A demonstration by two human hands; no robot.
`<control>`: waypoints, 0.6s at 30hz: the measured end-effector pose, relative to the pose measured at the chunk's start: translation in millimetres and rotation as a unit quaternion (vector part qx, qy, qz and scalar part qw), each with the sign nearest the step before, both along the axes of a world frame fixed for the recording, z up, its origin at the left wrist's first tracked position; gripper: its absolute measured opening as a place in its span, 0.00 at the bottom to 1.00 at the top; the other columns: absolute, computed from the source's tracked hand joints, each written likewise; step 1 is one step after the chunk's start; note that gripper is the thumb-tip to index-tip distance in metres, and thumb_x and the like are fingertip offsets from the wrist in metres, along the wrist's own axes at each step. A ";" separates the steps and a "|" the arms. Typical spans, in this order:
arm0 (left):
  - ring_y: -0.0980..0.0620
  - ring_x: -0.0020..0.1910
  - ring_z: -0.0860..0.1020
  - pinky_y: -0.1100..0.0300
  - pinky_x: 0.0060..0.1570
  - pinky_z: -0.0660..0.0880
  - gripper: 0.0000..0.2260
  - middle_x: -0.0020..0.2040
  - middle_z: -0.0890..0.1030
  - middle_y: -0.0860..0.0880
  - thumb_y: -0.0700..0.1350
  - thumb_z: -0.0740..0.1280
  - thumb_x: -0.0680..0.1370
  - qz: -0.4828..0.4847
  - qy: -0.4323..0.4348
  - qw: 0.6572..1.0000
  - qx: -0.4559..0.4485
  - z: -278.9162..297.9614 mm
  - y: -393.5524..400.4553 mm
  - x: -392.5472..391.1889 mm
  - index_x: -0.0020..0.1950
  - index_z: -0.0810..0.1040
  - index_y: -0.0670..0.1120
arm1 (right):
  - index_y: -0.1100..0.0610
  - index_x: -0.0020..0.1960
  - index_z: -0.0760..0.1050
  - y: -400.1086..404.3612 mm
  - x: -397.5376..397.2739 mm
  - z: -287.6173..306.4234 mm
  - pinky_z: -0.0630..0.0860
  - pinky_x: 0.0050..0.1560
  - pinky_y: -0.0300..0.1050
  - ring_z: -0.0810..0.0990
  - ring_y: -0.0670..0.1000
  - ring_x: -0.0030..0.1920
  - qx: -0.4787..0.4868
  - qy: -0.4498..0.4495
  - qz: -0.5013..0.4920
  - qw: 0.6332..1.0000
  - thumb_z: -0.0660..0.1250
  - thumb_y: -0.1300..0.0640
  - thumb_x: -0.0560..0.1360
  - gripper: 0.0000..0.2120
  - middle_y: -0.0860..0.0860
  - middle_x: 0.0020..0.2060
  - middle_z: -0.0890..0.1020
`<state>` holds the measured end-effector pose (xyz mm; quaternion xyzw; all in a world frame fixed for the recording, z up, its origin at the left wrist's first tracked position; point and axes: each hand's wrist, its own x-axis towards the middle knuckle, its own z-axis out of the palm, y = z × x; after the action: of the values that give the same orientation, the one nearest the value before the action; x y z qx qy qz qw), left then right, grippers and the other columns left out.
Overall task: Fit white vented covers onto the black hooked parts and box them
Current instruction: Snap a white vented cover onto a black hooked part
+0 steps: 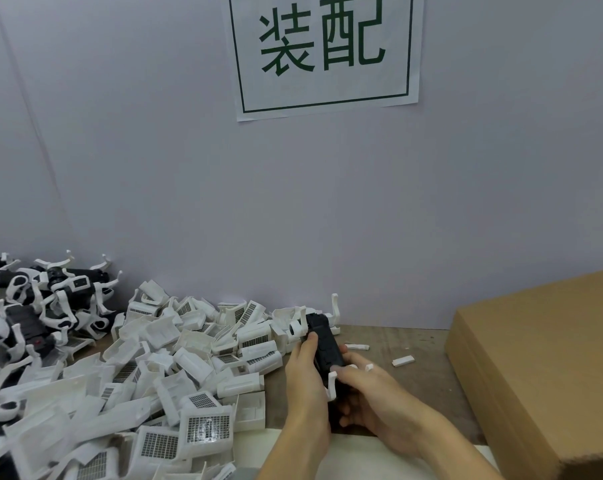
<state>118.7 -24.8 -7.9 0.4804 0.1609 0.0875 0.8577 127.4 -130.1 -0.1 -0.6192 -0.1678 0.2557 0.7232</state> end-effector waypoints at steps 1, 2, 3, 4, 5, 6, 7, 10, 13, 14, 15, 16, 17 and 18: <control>0.40 0.47 0.77 0.57 0.32 0.69 0.21 0.58 0.82 0.34 0.55 0.63 0.80 0.001 -0.001 1.000 0.004 -0.2 -0.2 0.1 0.62 0.80 0.40 | 0.56 0.62 0.75 0.5 -1.0 0.9 0.72 0.33 0.44 0.70 0.50 0.30 0.002 -0.001 -0.006 1.000 0.63 0.56 0.82 0.10 0.51 0.33 0.76; 0.40 0.48 0.78 0.56 0.32 0.69 0.20 0.58 0.83 0.35 0.55 0.63 0.81 0.001 -0.003 1.000 0.006 -0.2 -0.3 0.1 0.62 0.80 0.41 | 0.56 0.62 0.76 0.6 -1.8 1.7 0.72 0.33 0.43 0.70 0.50 0.30 0.003 -0.002 -0.010 1.000 0.65 0.54 0.81 0.11 0.52 0.34 0.76; 0.39 0.48 0.78 0.56 0.33 0.69 0.20 0.58 0.83 0.35 0.55 0.63 0.81 0.000 -0.003 1.000 0.005 -0.2 -0.2 0.2 0.62 0.80 0.41 | 0.56 0.62 0.76 0.6 -2.2 2.5 0.72 0.33 0.43 0.69 0.50 0.31 0.002 -0.005 -0.009 1.000 0.65 0.54 0.81 0.11 0.52 0.34 0.76; 0.39 0.49 0.78 0.56 0.33 0.69 0.20 0.58 0.82 0.34 0.54 0.63 0.81 -0.001 -0.003 1.000 0.004 0.0 0.0 0.6 0.63 0.80 0.40 | 0.56 0.62 0.76 0.3 -2.4 2.7 0.72 0.33 0.43 0.69 0.50 0.31 -0.001 -0.008 -0.007 1.000 0.65 0.55 0.81 0.11 0.53 0.35 0.76; 0.39 0.49 0.78 0.56 0.32 0.69 0.21 0.59 0.82 0.34 0.54 0.62 0.81 -0.001 -0.001 1.000 0.002 0.1 0.0 1.0 0.63 0.79 0.39 | 0.56 0.61 0.75 0.0 -1.9 2.1 0.72 0.33 0.43 0.69 0.50 0.31 -0.004 -0.008 -0.003 1.000 0.64 0.58 0.81 0.10 0.53 0.36 0.76; 0.38 0.49 0.78 0.55 0.32 0.69 0.21 0.59 0.81 0.33 0.53 0.62 0.81 0.000 0.000 1.000 0.000 0.3 0.1 1.4 0.64 0.79 0.38 | 0.57 0.61 0.75 -0.2 -1.2 1.2 0.72 0.33 0.43 0.69 0.50 0.31 -0.006 -0.006 0.001 1.000 0.63 0.60 0.81 0.10 0.54 0.36 0.76; 0.38 0.49 0.77 0.55 0.32 0.69 0.21 0.59 0.81 0.32 0.53 0.62 0.81 0.001 0.000 1.000 0.000 0.4 0.1 1.9 0.64 0.78 0.37 | 0.57 0.61 0.75 -0.5 -0.5 0.5 0.72 0.33 0.43 0.70 0.50 0.31 -0.005 -0.003 0.004 1.000 0.62 0.62 0.80 0.10 0.54 0.36 0.76; 0.39 0.48 0.77 0.56 0.31 0.68 0.21 0.59 0.81 0.31 0.52 0.62 0.81 0.008 -0.001 1.000 0.001 1.1 0.0 2.2 0.64 0.78 0.36 | 0.58 0.60 0.75 -1.9 1.1 -0.7 0.72 0.34 0.44 0.70 0.51 0.32 0.007 0.000 0.020 1.000 0.63 0.64 0.74 0.15 0.54 0.37 0.76; 0.40 0.44 0.76 0.57 0.29 0.68 0.22 0.60 0.80 0.31 0.53 0.62 0.81 0.008 -0.001 1.000 -0.002 1.8 -0.3 1.0 0.64 0.78 0.36 | 0.58 0.59 0.74 -3.4 3.0 -1.9 0.72 0.33 0.45 0.71 0.51 0.31 0.015 0.004 0.034 0.999 0.62 0.63 0.62 0.25 0.55 0.36 0.76; 0.41 0.43 0.76 0.58 0.29 0.68 0.22 0.60 0.80 0.31 0.54 0.62 0.81 0.009 0.000 1.000 -0.004 2.2 -0.3 0.7 0.64 0.78 0.36 | 0.58 0.59 0.74 -3.8 3.8 -2.8 0.72 0.33 0.45 0.71 0.51 0.31 0.017 0.004 0.034 0.999 0.61 0.63 0.61 0.26 0.54 0.36 0.76; 0.41 0.42 0.75 0.58 0.28 0.68 0.22 0.60 0.80 0.31 0.53 0.62 0.81 0.011 0.001 1.000 -0.008 2.4 -0.3 0.7 0.64 0.78 0.36 | 0.58 0.59 0.75 -3.9 4.6 -3.5 0.72 0.33 0.44 0.71 0.51 0.31 0.017 0.005 0.035 0.999 0.61 0.63 0.61 0.26 0.54 0.35 0.76; 0.41 0.43 0.75 0.58 0.28 0.68 0.22 0.60 0.80 0.31 0.53 0.62 0.81 0.012 0.000 1.000 -0.010 2.5 -0.3 0.7 0.64 0.78 0.36 | 0.58 0.59 0.75 -3.9 4.7 -3.5 0.72 0.33 0.44 0.71 0.51 0.31 0.015 0.005 0.034 0.999 0.61 0.63 0.61 0.25 0.54 0.35 0.77; 0.40 0.44 0.75 0.57 0.29 0.68 0.22 0.60 0.80 0.31 0.53 0.62 0.81 0.011 0.000 1.000 -0.009 2.4 -0.3 0.7 0.64 0.78 0.36 | 0.58 0.59 0.75 -3.7 4.9 -3.6 0.72 0.33 0.44 0.71 0.51 0.31 0.012 0.005 0.034 0.999 0.61 0.63 0.63 0.23 0.54 0.35 0.77; 0.40 0.45 0.75 0.57 0.30 0.68 0.22 0.60 0.80 0.31 0.53 0.62 0.81 0.011 0.000 1.000 -0.006 2.6 -0.4 0.4 0.64 0.78 0.37 | 0.58 0.59 0.75 -3.1 4.9 -3.0 0.72 0.33 0.44 0.71 0.51 0.31 0.008 0.003 0.033 0.999 0.61 0.64 0.67 0.21 0.53 0.35 0.77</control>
<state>119.2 -25.1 -5.3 0.4737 0.1668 0.0959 0.8594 132.4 -133.2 -3.2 -0.6069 -0.1877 0.2800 0.7198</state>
